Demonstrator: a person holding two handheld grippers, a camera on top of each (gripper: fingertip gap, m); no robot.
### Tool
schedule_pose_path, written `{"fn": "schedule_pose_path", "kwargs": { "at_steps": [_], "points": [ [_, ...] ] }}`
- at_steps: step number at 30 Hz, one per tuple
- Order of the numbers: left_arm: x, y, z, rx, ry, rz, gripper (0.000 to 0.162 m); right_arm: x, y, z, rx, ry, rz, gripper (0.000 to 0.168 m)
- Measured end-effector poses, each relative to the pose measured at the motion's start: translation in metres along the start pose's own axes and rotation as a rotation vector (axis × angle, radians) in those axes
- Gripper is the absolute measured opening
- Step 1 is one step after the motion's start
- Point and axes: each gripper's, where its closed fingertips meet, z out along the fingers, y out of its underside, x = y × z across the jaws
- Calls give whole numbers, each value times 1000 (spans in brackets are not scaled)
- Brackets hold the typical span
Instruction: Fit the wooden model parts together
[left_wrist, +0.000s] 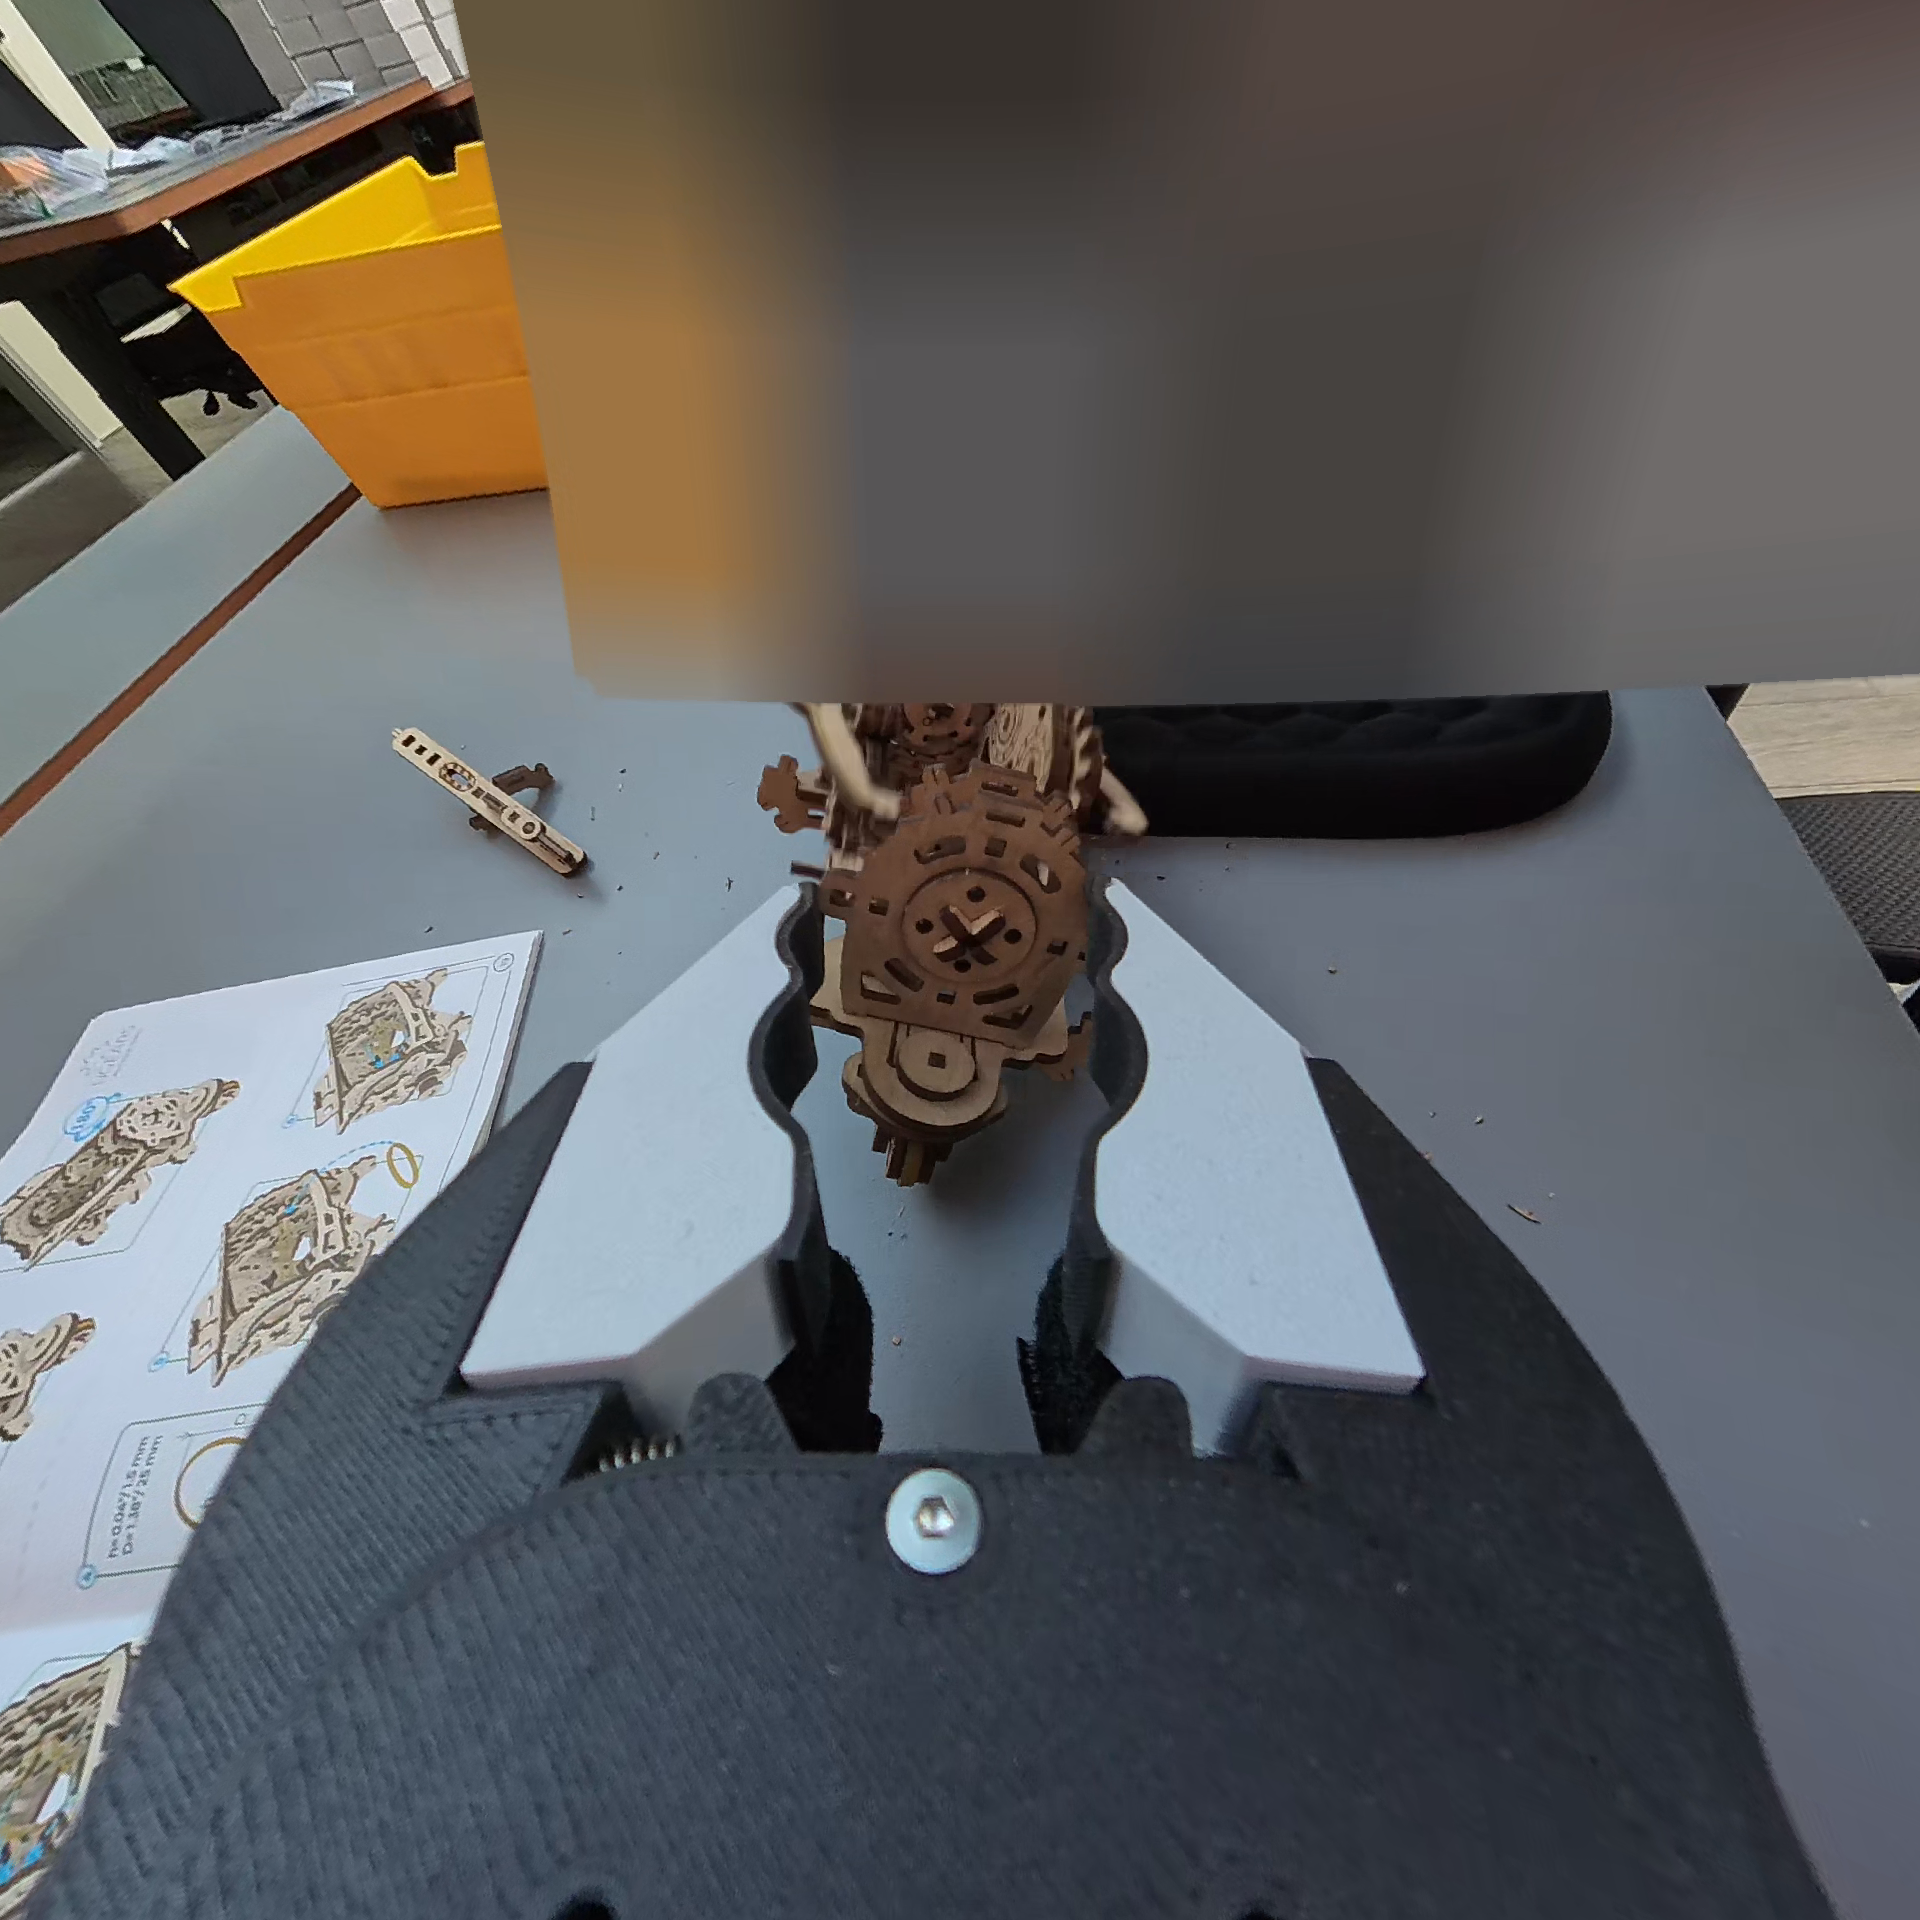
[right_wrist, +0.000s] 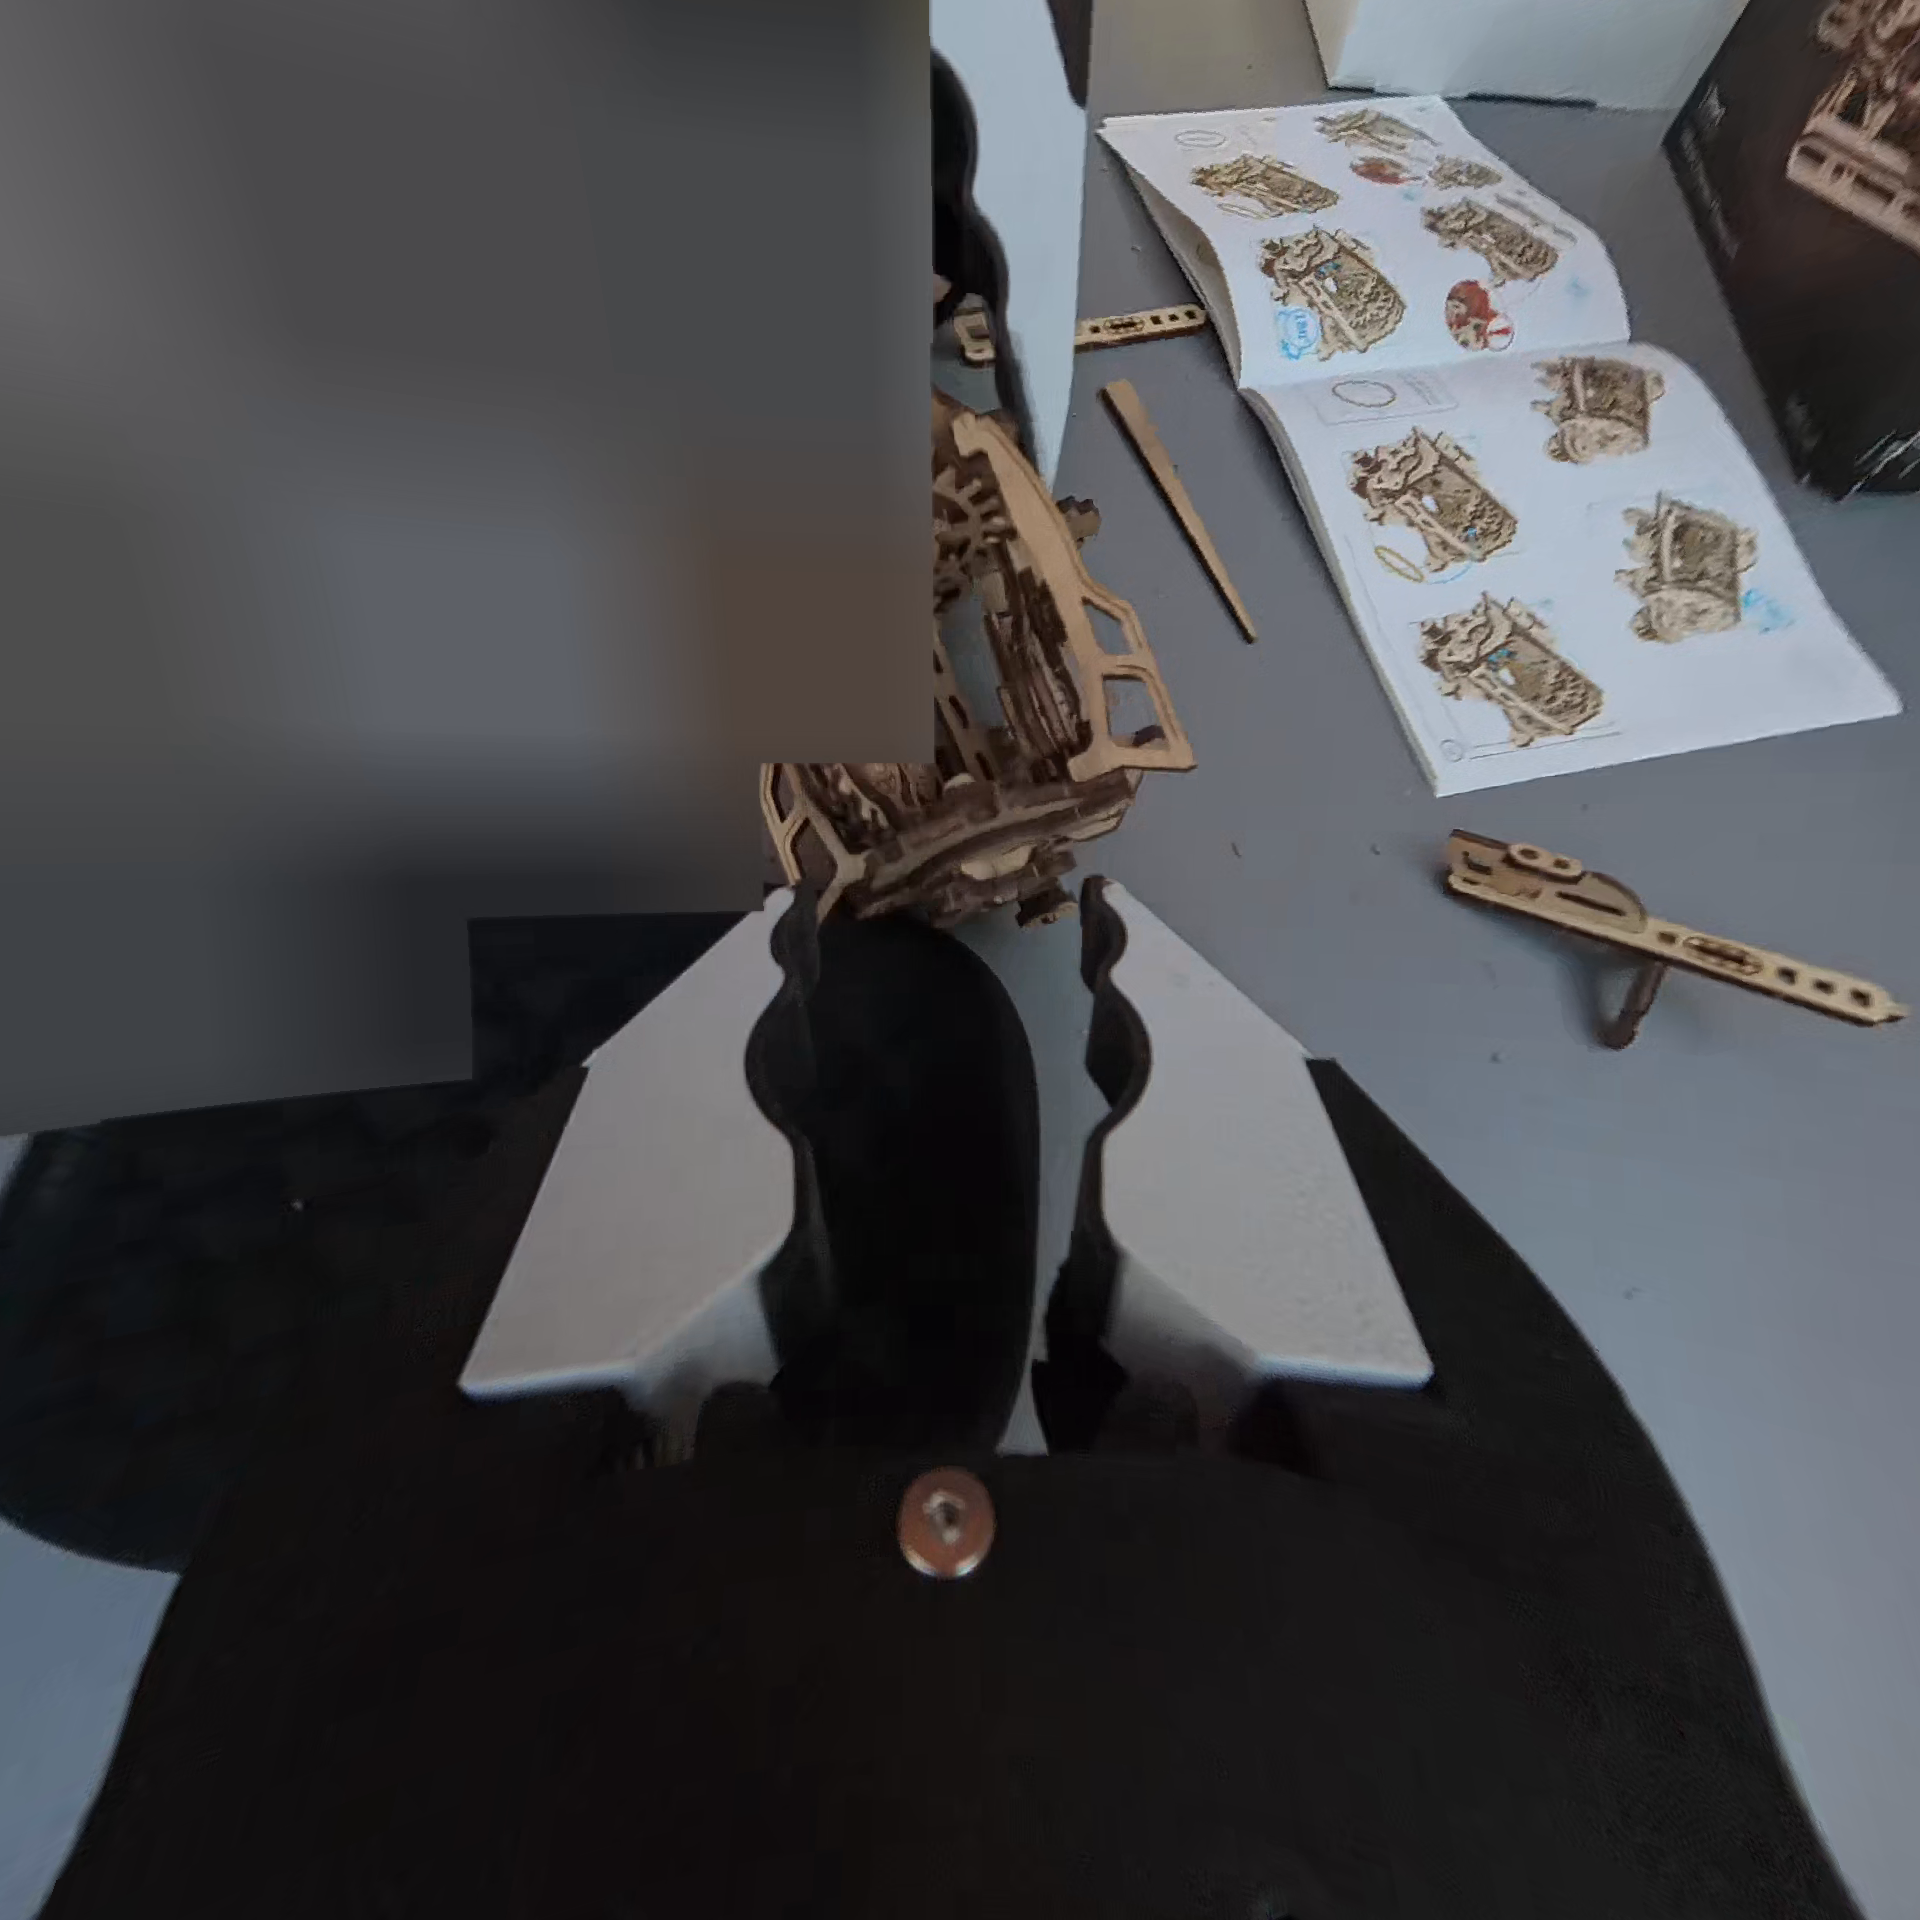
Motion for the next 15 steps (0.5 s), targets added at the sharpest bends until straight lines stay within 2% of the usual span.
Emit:
{"fn": "schedule_pose_path", "kwargs": {
  "at_steps": [1,10,15],
  "points": [
    [0,-1,0,4,1,0,49,2,2,0,1,30,-61,50],
    [-1,-2,-4,24,-2,-10,49,17,14,-13,-51,93,-68,48],
    [-4,-3,-6,30,3,-32,49,24,10,-3,-61,177,-112,29]
  ]
}}
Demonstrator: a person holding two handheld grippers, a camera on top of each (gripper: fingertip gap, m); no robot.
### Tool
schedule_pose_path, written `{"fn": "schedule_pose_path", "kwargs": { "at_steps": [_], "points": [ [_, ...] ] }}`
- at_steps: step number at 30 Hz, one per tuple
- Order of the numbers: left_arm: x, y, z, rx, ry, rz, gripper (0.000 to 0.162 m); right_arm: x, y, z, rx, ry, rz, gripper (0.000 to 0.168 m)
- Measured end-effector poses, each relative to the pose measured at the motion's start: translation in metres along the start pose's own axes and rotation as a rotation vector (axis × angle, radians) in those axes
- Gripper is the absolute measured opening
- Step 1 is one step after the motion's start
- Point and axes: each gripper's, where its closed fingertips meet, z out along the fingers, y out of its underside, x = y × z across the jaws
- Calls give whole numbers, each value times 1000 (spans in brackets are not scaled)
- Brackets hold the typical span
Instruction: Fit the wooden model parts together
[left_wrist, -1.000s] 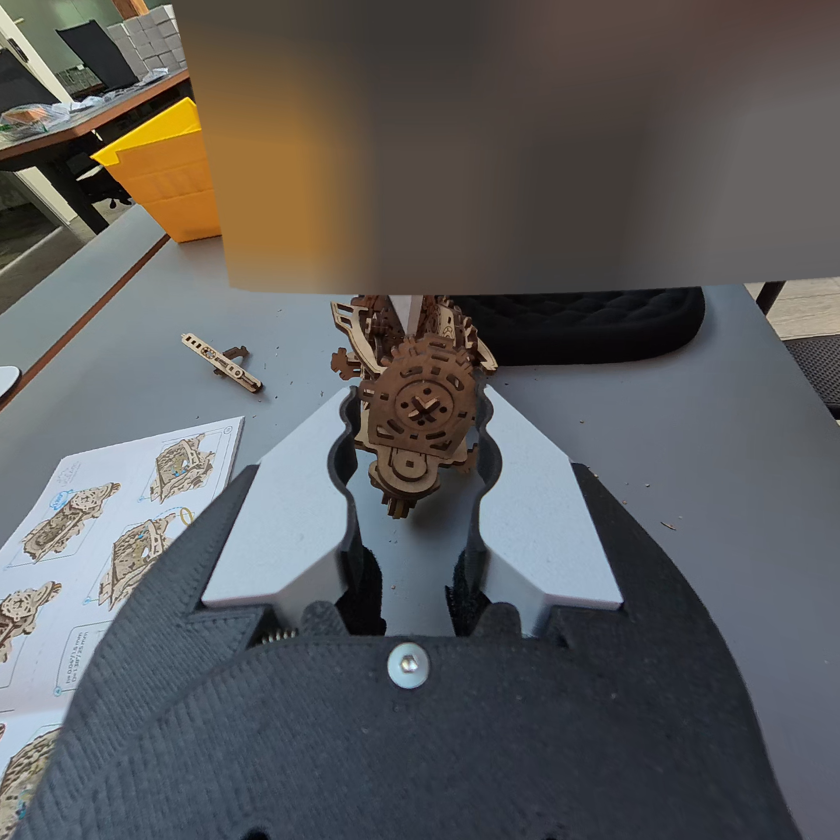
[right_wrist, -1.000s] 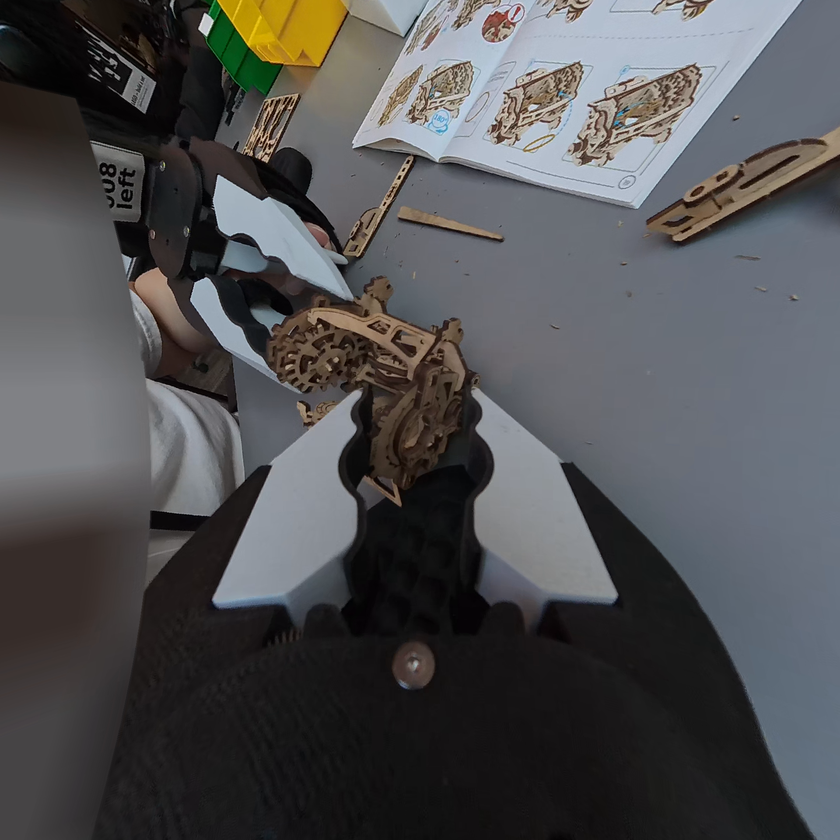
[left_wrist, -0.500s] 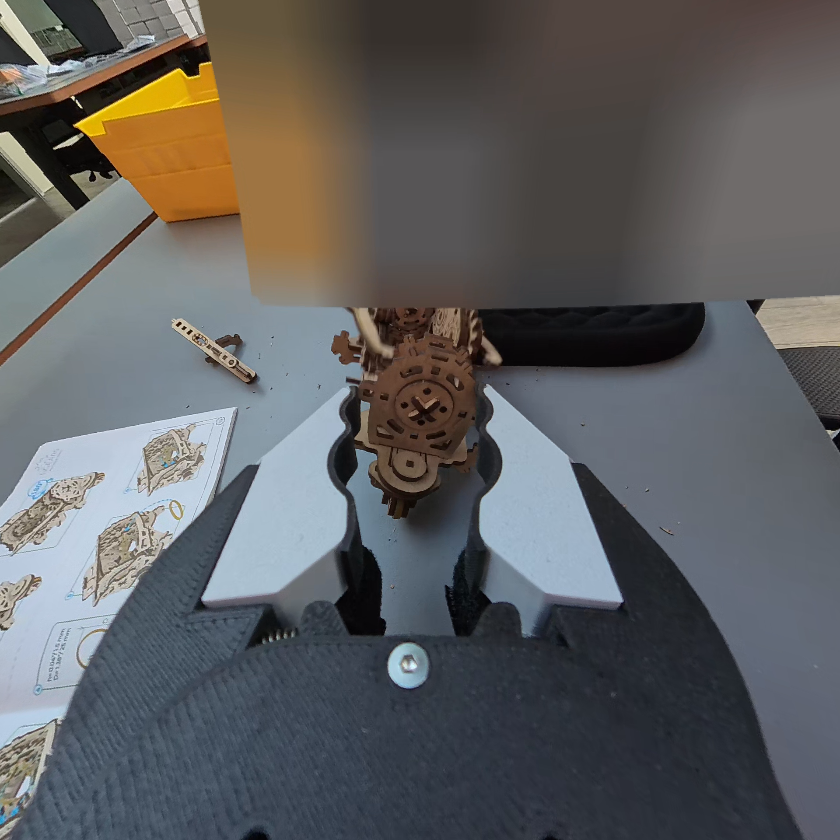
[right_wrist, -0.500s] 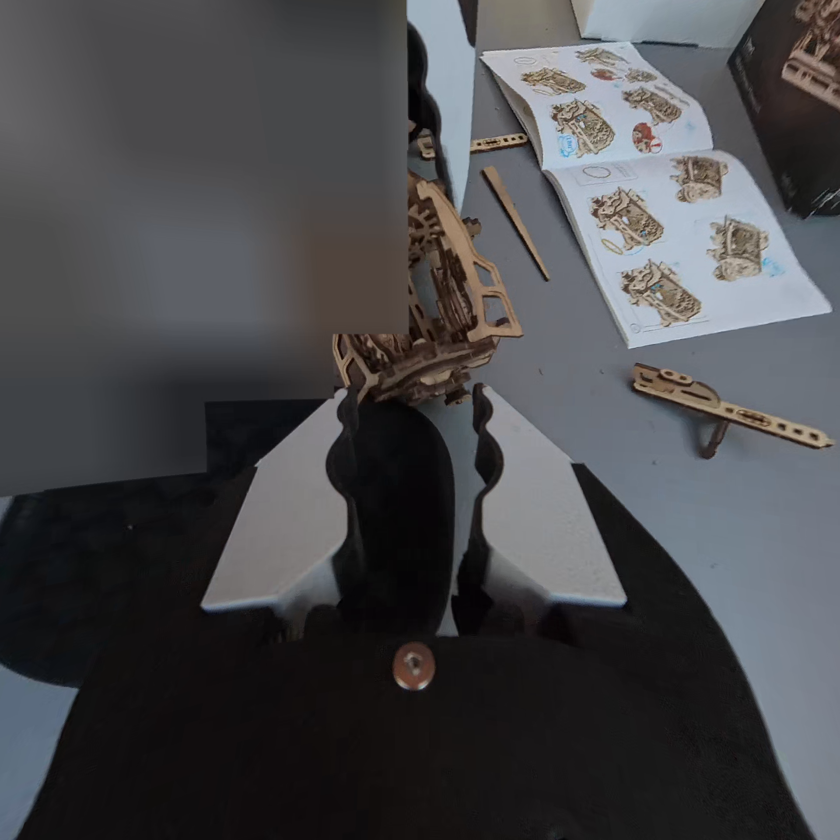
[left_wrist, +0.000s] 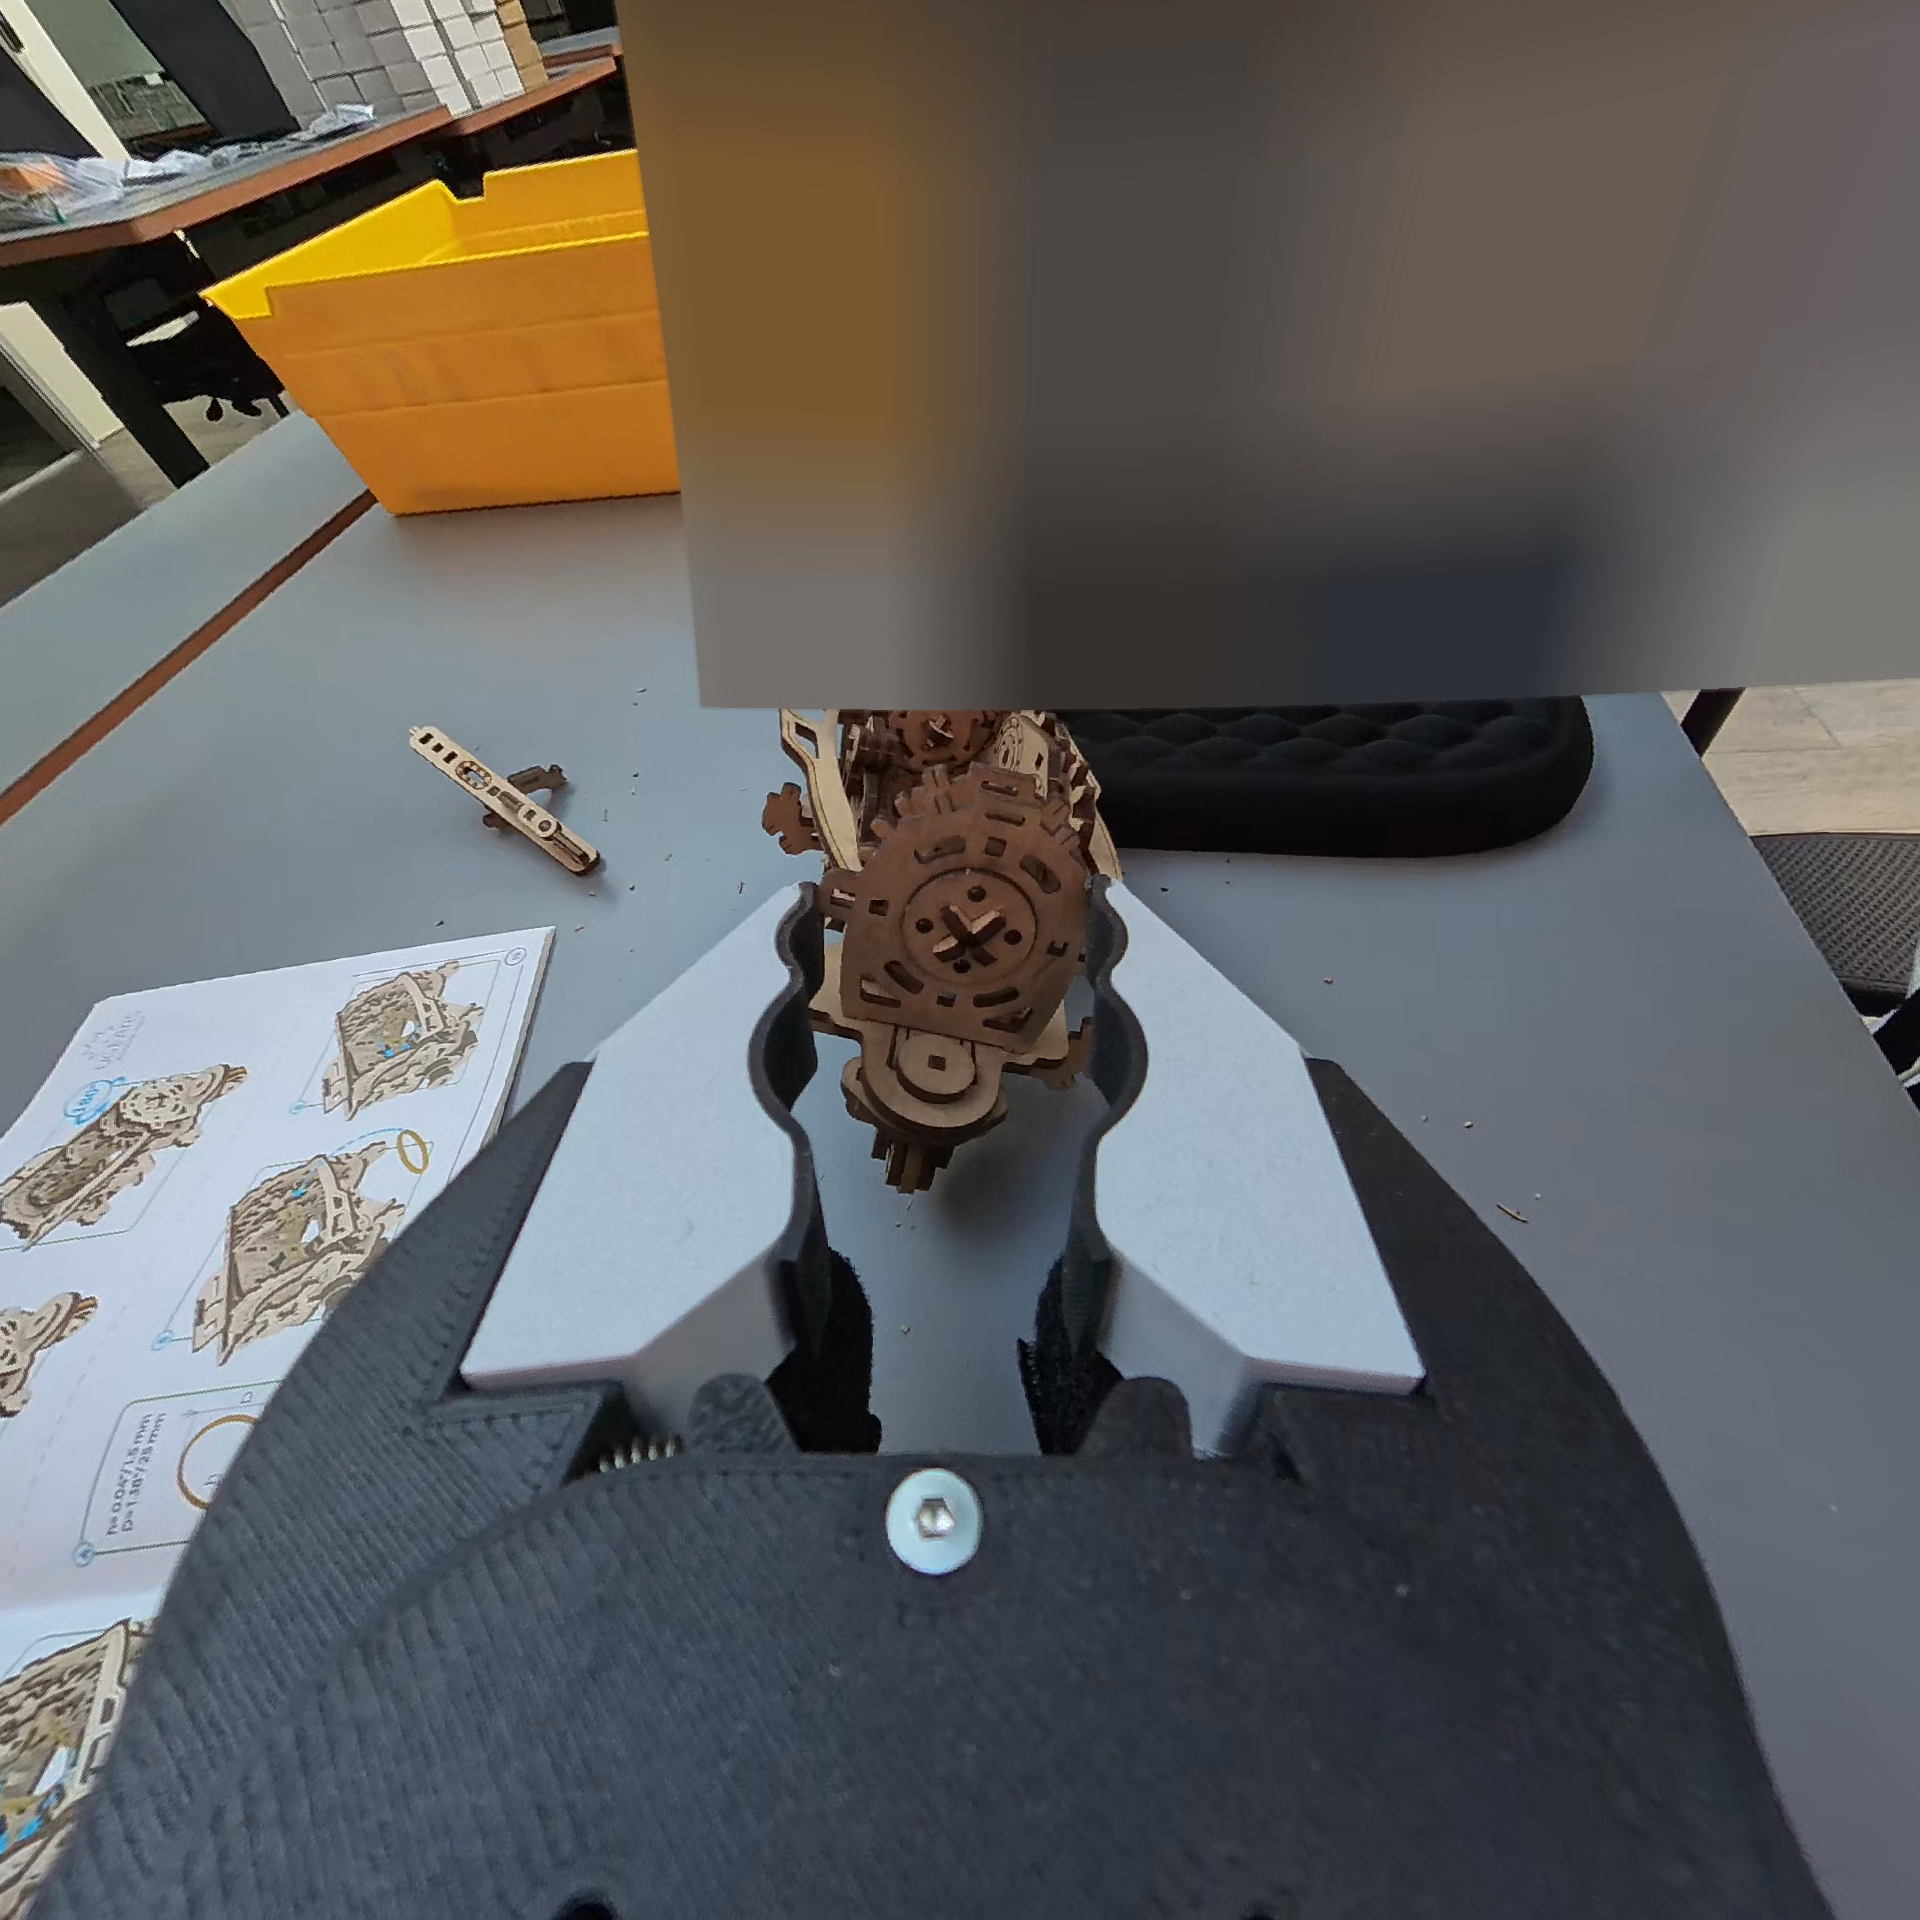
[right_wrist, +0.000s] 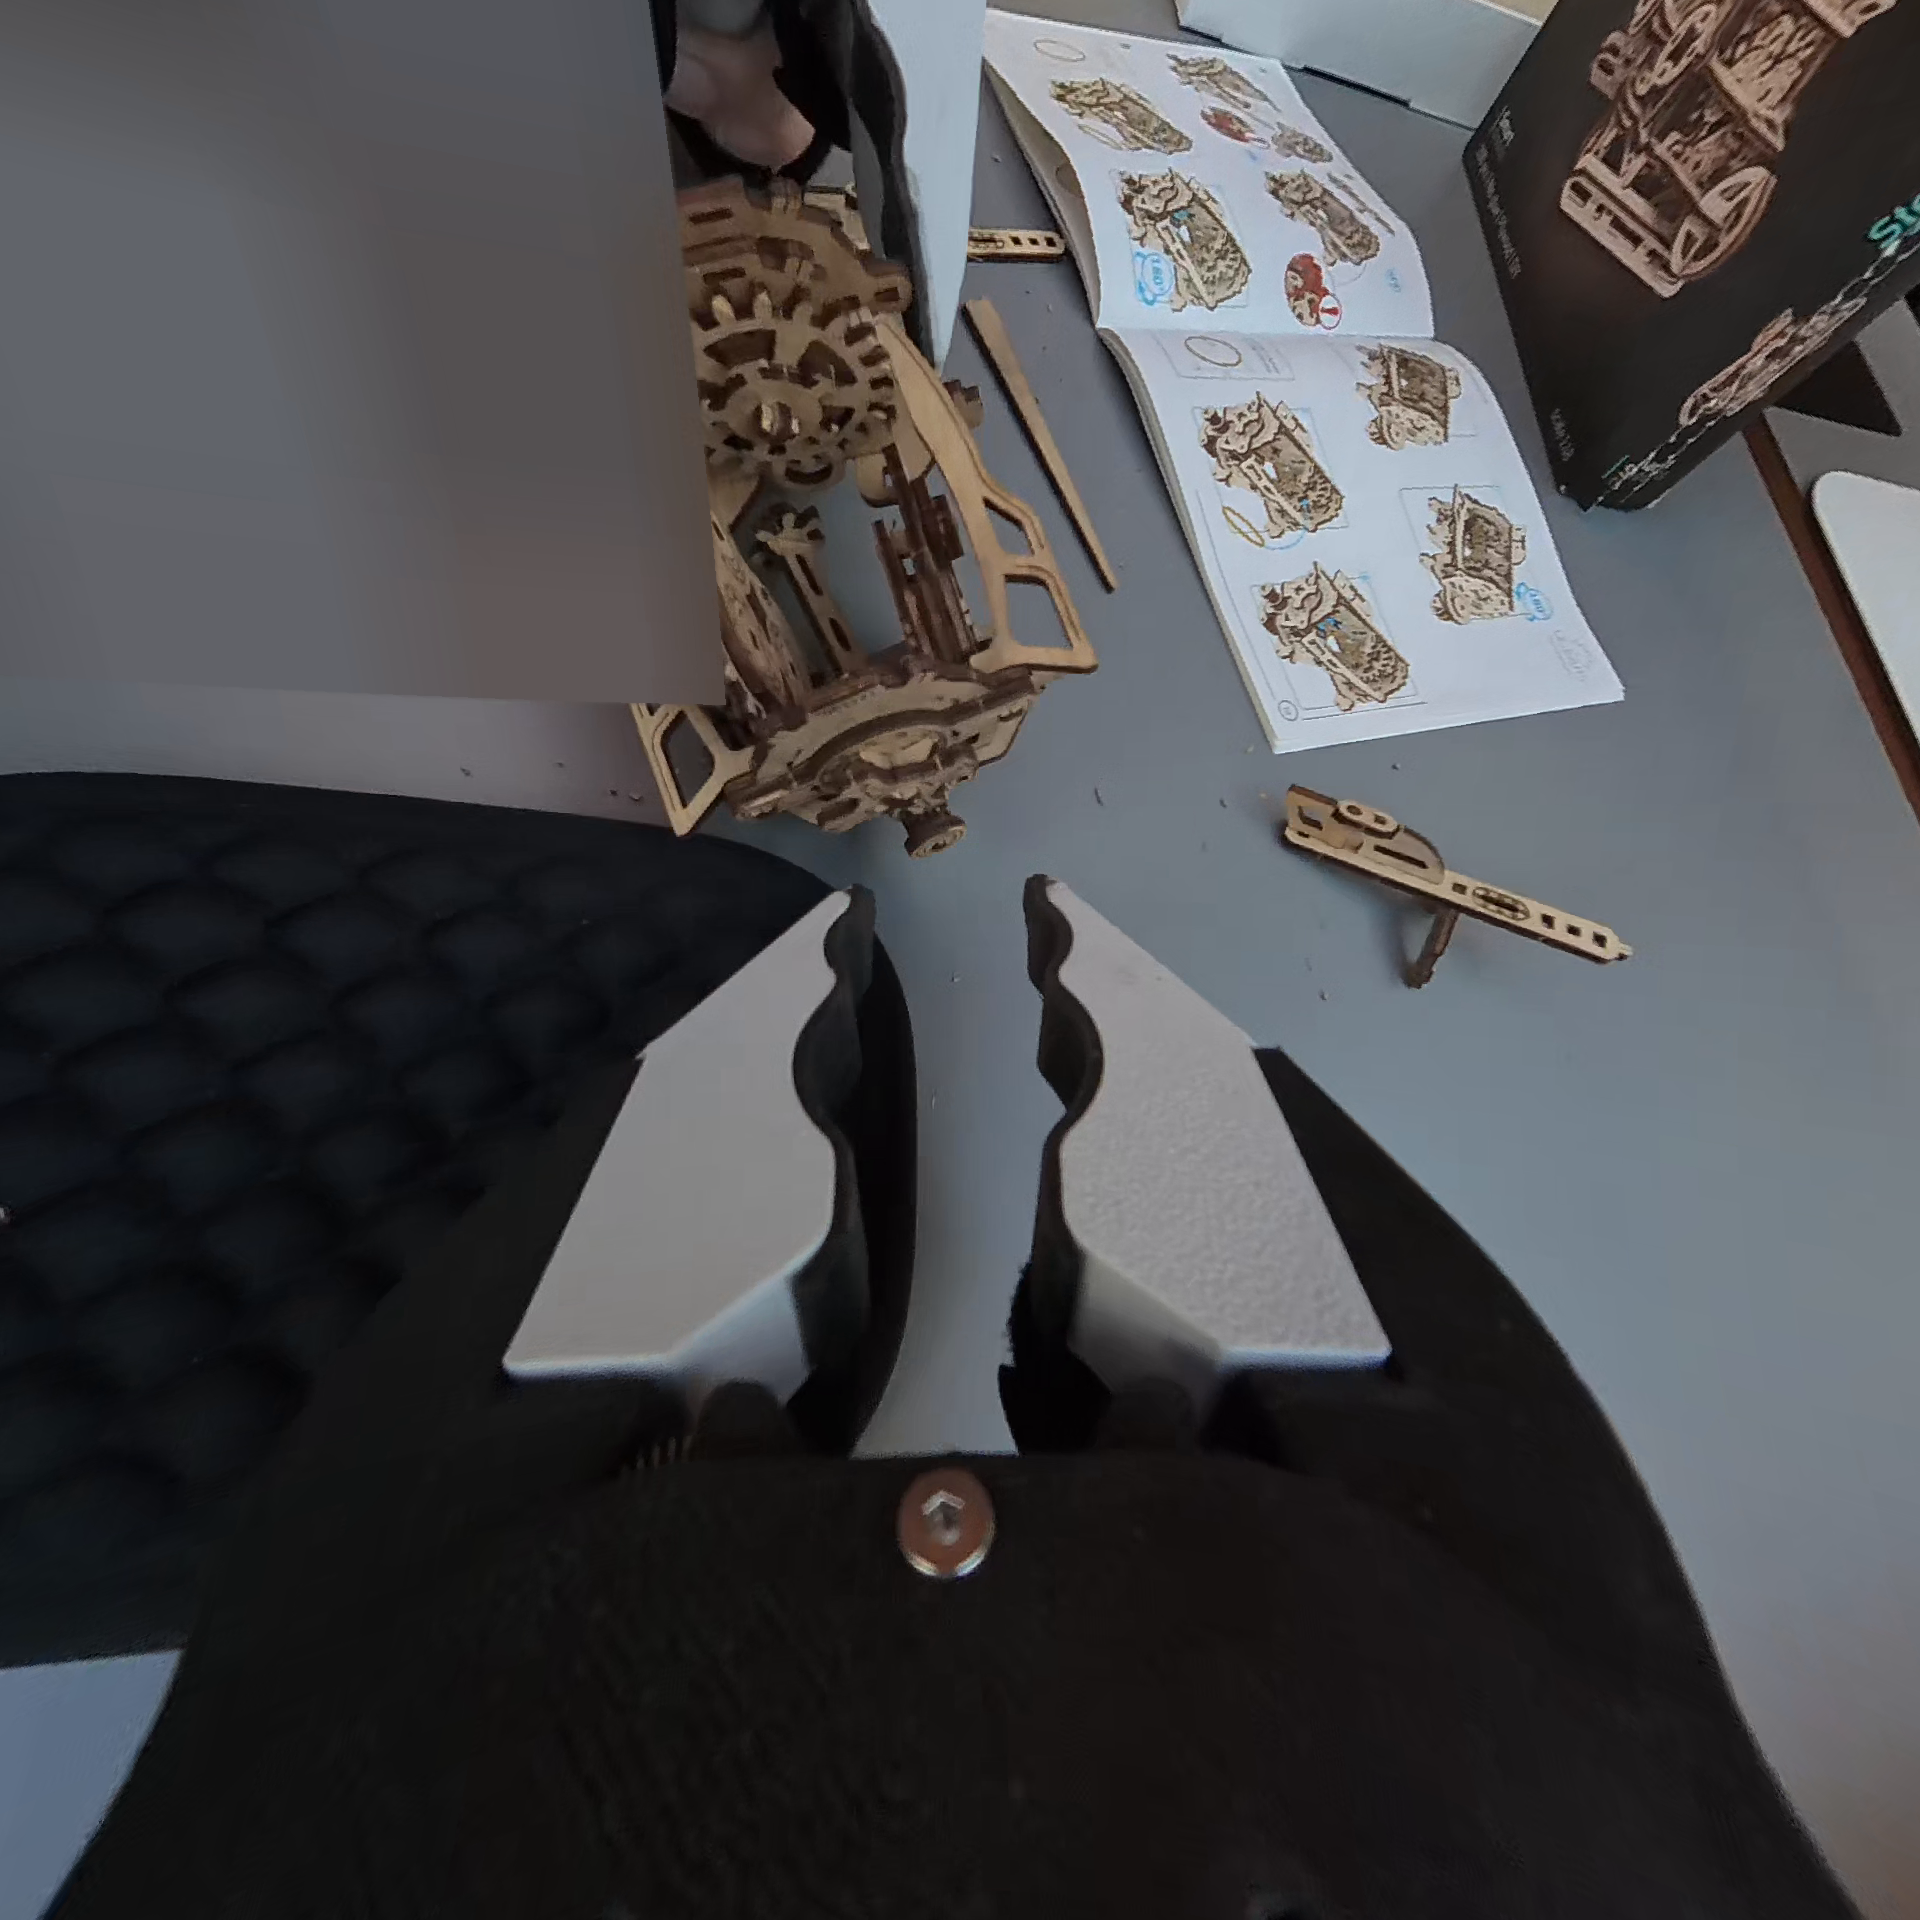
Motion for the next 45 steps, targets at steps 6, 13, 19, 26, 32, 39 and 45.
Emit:
{"fn": "schedule_pose_path", "kwargs": {
  "at_steps": [6,13,19,26,32,39,45],
  "points": [
    [-1,1,-1,-7,-1,1,49,-7,-8,10,-29,33,-142,30],
    [-2,2,0,-8,1,-7,49,-5,-9,16,-44,53,-211,22],
    [-3,2,-2,-5,-6,-2,49,-6,-6,16,-60,40,-223,21],
    [-3,2,-2,-9,-6,-6,49,-7,-4,14,-89,20,-258,20],
    [-5,3,-1,-14,-10,-9,49,-5,0,15,-162,-2,-321,13],
    [-6,3,-1,-14,-17,-6,49,-3,2,18,-177,-52,-296,14],
    [-7,2,-1,-10,-17,-14,49,-6,2,21,-164,-70,-232,12]
  ]
}}
